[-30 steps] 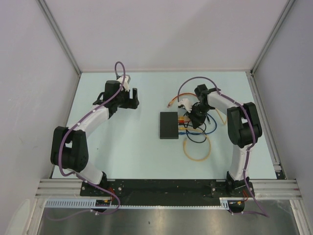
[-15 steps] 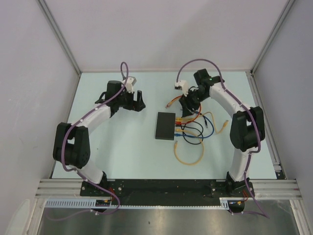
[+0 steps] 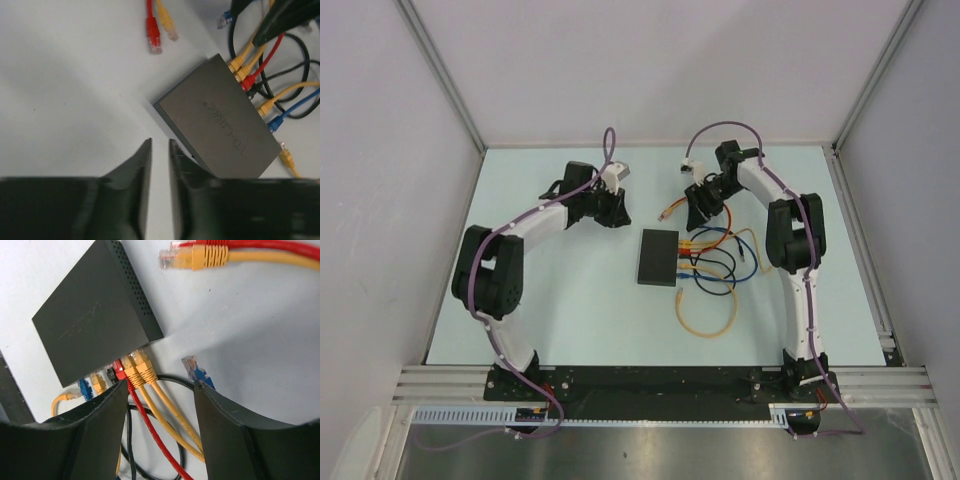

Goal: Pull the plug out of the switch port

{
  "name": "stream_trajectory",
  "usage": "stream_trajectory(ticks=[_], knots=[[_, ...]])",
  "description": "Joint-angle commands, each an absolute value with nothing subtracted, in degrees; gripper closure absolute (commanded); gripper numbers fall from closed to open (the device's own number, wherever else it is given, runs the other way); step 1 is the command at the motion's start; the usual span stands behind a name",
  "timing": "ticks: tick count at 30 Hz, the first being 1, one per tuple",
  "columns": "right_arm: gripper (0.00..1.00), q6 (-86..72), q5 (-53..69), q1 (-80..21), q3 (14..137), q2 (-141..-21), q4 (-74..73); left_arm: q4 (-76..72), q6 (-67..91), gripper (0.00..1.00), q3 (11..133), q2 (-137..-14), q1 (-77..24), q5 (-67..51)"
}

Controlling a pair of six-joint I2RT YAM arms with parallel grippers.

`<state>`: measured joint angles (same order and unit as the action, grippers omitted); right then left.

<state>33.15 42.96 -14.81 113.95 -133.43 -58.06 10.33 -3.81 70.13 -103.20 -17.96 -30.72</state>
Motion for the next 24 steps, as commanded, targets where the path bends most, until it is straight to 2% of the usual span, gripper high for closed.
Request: stream_trajectory(ticks=[1,2,5,14,24], knots=[[0.41,36.2,48.16,-14.15,118.47,-134.03,-63.01,11.42,-9.74,0.88,74.18,-105.02,-20.56,-36.12],[0.42,37.25,49.12,-14.15,118.91,-135.25,-63.97,11.69,-10.19,0.92,74.44,-105.2,-20.91,-36.65],[0.46,39.9,50.01,-14.06,120.49,-137.63,-68.02,12.83,-12.56,0.95,74.71,-105.82,-22.14,-37.53],[0.46,38.76,52.82,-14.41,120.67,-138.6,-67.41,16.44,-18.81,0.96,75.76,-109.16,-23.64,-37.53],[0.48,36.21,52.03,-15.29,120.94,-143.52,-66.45,17.31,-16.88,0.97,78.57,-112.67,-23.91,-37.09]])
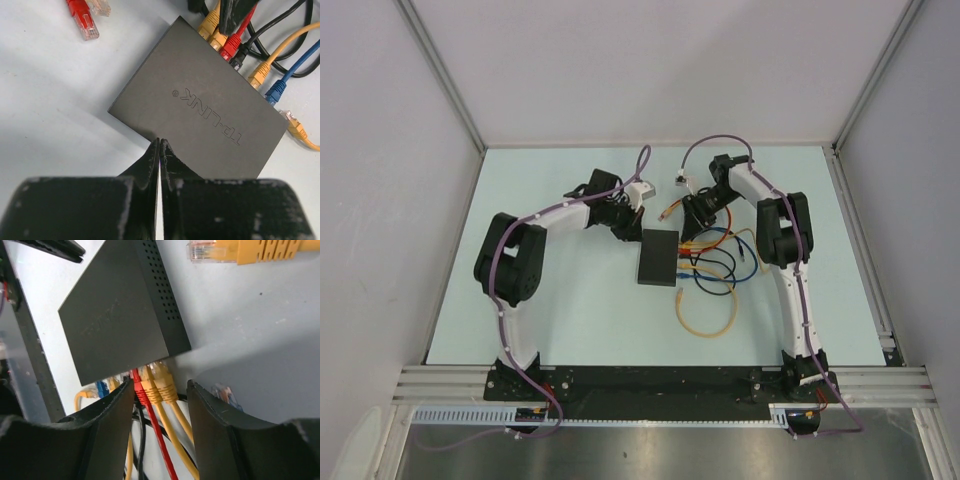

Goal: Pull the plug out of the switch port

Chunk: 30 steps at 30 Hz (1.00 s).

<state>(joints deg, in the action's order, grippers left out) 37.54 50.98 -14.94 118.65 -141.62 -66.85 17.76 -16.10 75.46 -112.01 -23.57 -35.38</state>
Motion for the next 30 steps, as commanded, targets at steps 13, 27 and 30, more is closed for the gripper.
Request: stream_trajectory(ticks=[13,27,30], knots=[[0.58,36.04,52.21,-15.91,122.52,-148.27,-68.55,17.75,-14.33,1.0,79.72,-114.08,-24.61,-31.55],[0.65,35.33,50.71,-16.26,122.96,-148.97,-68.82,17.58,-14.33,1.0,79.63,-113.82,-24.87,-30.94],[0.67,34.54,50.19,-16.35,123.05,-149.15,-68.47,17.49,-14.33,1.0,79.45,-113.73,-24.87,-30.67]])
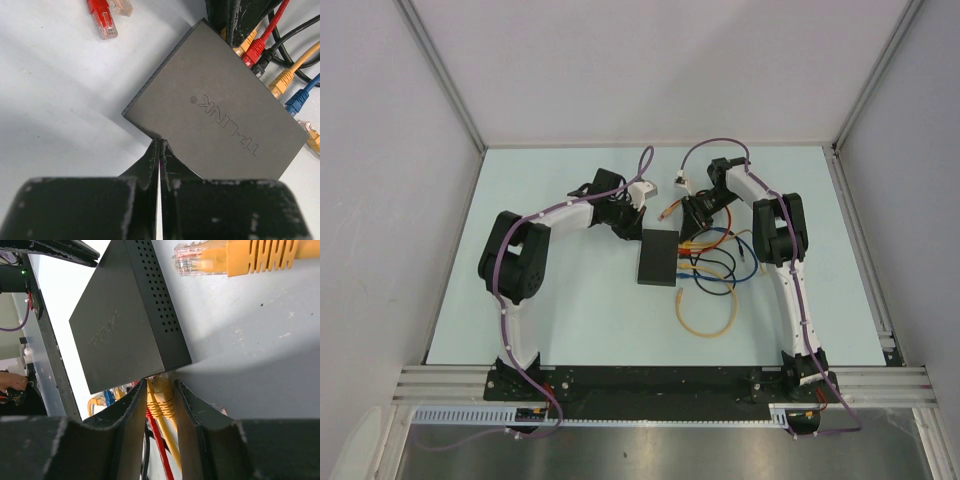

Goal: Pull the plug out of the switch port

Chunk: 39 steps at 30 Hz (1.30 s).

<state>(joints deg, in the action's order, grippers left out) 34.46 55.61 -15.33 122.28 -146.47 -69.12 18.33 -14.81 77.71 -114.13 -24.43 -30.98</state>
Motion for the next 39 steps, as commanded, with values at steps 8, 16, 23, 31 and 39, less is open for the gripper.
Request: stream_trajectory(ticks=[8,16,23,31,39], knots=[[0.84,33.57,48.16,-16.79,125.32,-150.82,-69.17,17.58,-14.33,1.0,79.63,-113.82,-25.05,-30.41],[1.0,36.91,47.2,-16.88,131.47,-153.45,-73.64,17.49,-14.41,1.0,79.63,-113.82,-25.05,-30.32],[1.0,41.83,45.18,-16.96,133.96,-154.43,-78.83,17.67,-14.41,1.0,79.72,-113.99,-25.14,-30.41],[1.0,43.94,43.42,-17.31,130.94,-152.49,-79.54,17.58,-14.68,1.0,79.8,-114.08,-25.49,-29.97],[1.0,44.74,41.31,-17.31,135.62,-153.9,-80.07,17.67,-14.77,1.0,79.8,-114.08,-25.58,-29.97]])
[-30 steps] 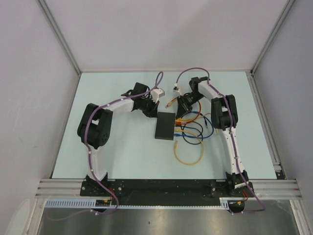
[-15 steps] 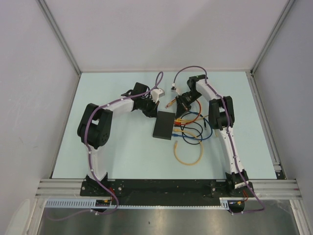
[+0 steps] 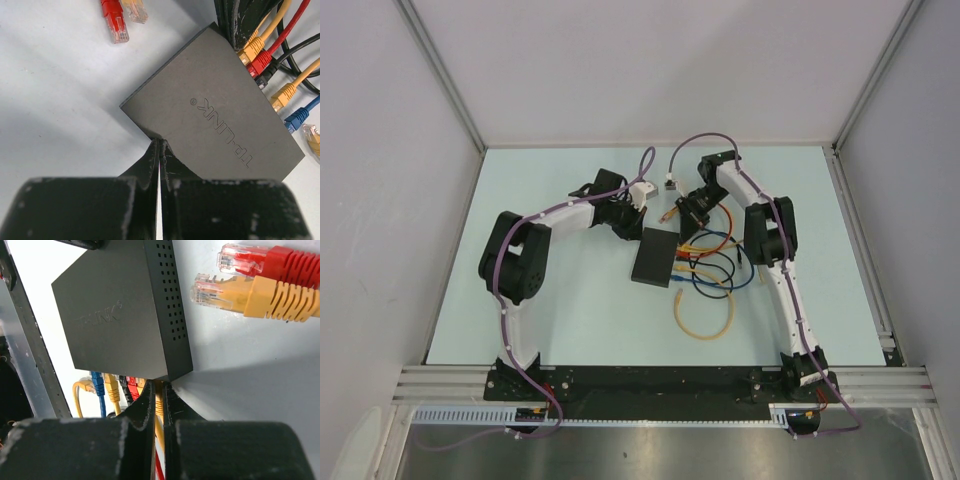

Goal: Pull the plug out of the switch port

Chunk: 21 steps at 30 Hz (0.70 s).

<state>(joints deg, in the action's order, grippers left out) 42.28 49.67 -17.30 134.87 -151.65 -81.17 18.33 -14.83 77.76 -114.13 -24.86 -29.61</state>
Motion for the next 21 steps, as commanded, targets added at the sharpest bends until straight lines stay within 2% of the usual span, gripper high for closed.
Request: stream_trajectory(ticks=[1,7,16,21], knots=[[1.0,44.82,41.57,-17.49,134.66,-153.64,-80.07,17.67,-14.94,1.0,79.8,-114.08,-25.58,-29.88],[1.0,46.85,40.87,-17.84,125.86,-149.77,-79.28,17.58,-14.77,1.0,79.72,-114.08,-25.75,-29.88],[1.0,47.11,38.06,-17.05,133.32,-152.05,-79.63,17.67,-14.94,1.0,79.81,-114.17,-25.84,-29.88],[1.0,49.56,37.62,-17.84,130.09,-150.83,-81.91,17.67,-15.03,1.0,79.8,-114.08,-25.84,-29.97]])
